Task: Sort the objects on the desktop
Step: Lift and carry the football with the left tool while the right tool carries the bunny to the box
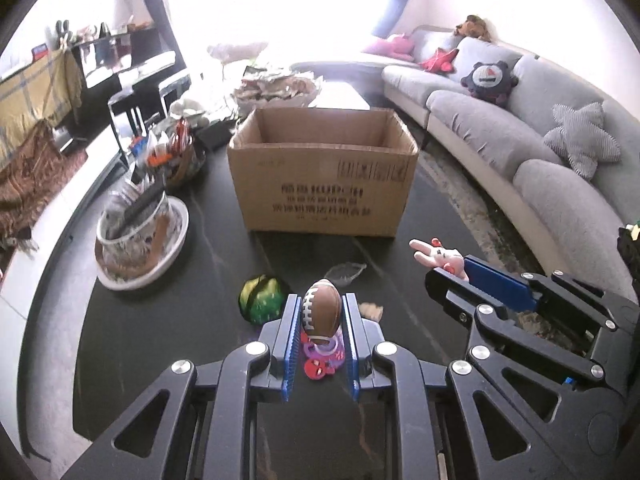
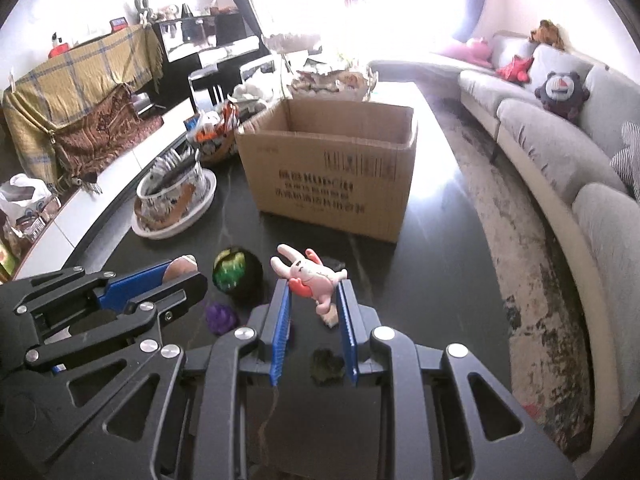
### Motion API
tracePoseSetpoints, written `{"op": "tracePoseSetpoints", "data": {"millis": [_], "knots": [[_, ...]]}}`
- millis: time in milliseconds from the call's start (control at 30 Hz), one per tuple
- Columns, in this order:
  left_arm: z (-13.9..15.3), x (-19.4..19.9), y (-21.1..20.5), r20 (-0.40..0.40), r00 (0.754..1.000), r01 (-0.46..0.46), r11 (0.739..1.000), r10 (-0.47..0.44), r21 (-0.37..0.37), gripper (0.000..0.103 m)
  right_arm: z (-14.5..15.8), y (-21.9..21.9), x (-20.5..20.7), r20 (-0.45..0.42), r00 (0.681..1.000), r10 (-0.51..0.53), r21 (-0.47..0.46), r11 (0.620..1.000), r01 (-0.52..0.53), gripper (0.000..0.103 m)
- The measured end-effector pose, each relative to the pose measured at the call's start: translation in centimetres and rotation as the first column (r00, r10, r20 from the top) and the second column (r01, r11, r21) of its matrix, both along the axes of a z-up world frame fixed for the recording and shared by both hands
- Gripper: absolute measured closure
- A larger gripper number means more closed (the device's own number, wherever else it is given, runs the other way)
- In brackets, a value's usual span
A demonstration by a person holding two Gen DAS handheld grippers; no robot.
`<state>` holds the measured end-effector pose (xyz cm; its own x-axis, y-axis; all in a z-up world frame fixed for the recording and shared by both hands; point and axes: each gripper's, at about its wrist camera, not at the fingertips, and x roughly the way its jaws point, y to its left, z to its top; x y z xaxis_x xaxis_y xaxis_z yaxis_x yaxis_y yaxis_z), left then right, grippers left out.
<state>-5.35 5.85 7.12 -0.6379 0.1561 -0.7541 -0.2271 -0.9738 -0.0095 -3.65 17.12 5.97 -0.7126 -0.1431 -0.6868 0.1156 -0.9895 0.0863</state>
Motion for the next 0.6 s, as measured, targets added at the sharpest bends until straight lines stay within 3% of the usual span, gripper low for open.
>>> {"op": "tracePoseSetpoints", "data": {"millis": [367, 600], "knots": [[1.9, -2.6, 0.0, -0.026, 1.0, -0.008, 1.0, 0.007, -0.008, 0.085, 1.8, 0.0, -2.9, 0.021, 1.0, 0.004, -0.005, 1.0, -0.004, 0.082], [4.0, -4.0, -0.3, -0.074, 0.997, 0.001, 1.0, -0.001, -0.004, 0.085, 3.8, -0.3, -4.2, -0.021, 1.0, 0.006, 0.014, 1.0, -0.006, 0.082]]}}
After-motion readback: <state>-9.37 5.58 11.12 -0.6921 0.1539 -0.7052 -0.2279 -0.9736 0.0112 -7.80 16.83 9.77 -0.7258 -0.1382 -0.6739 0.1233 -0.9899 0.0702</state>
